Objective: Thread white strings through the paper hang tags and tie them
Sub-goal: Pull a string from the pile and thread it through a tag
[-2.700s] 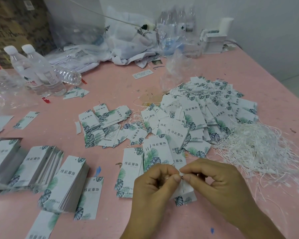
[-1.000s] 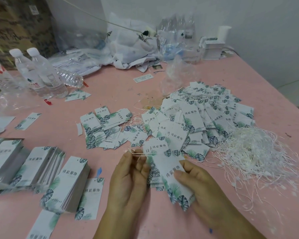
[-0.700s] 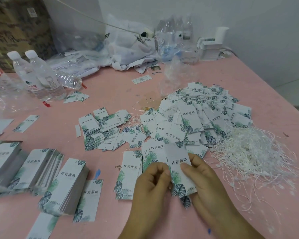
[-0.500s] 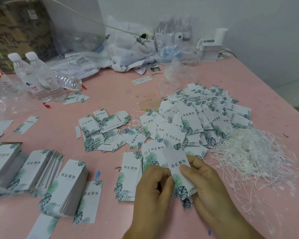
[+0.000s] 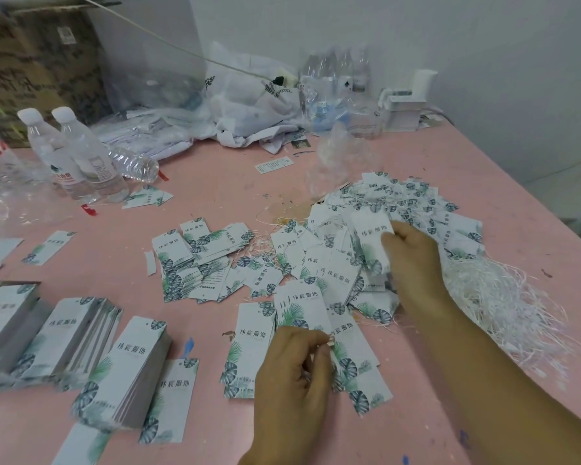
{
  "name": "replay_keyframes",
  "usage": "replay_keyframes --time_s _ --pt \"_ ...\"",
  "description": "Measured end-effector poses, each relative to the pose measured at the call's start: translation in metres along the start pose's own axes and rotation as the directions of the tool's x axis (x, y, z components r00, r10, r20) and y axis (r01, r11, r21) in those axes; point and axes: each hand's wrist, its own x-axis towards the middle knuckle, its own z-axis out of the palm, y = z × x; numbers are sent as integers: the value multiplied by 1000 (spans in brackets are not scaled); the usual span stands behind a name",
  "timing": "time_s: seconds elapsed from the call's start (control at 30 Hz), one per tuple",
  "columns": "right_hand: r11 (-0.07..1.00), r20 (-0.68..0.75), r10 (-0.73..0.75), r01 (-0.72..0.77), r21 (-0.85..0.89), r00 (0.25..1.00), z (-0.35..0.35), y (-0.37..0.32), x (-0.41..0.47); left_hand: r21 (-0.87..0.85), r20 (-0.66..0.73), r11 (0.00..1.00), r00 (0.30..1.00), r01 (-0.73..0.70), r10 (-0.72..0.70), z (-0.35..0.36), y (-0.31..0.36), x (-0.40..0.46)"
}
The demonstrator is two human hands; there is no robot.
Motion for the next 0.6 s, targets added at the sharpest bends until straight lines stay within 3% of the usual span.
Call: replay_keyframes --time_s 0.1,0.2,0.33,0.43,0.5,0.6 --pt "944 7 -138 134 -301 990 12 1 28 2 -15 1000 1000 3 -3 -1 -1 1" --pt "759 -4 -258 200 -620 966 14 12 31 -3 -19 1000 1000 14 -14 -2 -3 2" --pt "793 -20 -355 290 -537 935 8 13 14 3 -52 998 997 59 -58 -3 -5 3" --pt "861 30 -339 323 -394 940 2 9 -18 15 -96 993 988 120 -118 -7 -10 4" --pt "909 96 -270 287 -303 958 1 9 -50 31 -131 982 975 187 -182 -12 -12 8" --pt "892 274 -217 305 -334 937 4 19 -90 4 -224 942 918 337 -327 -22 -17 16"
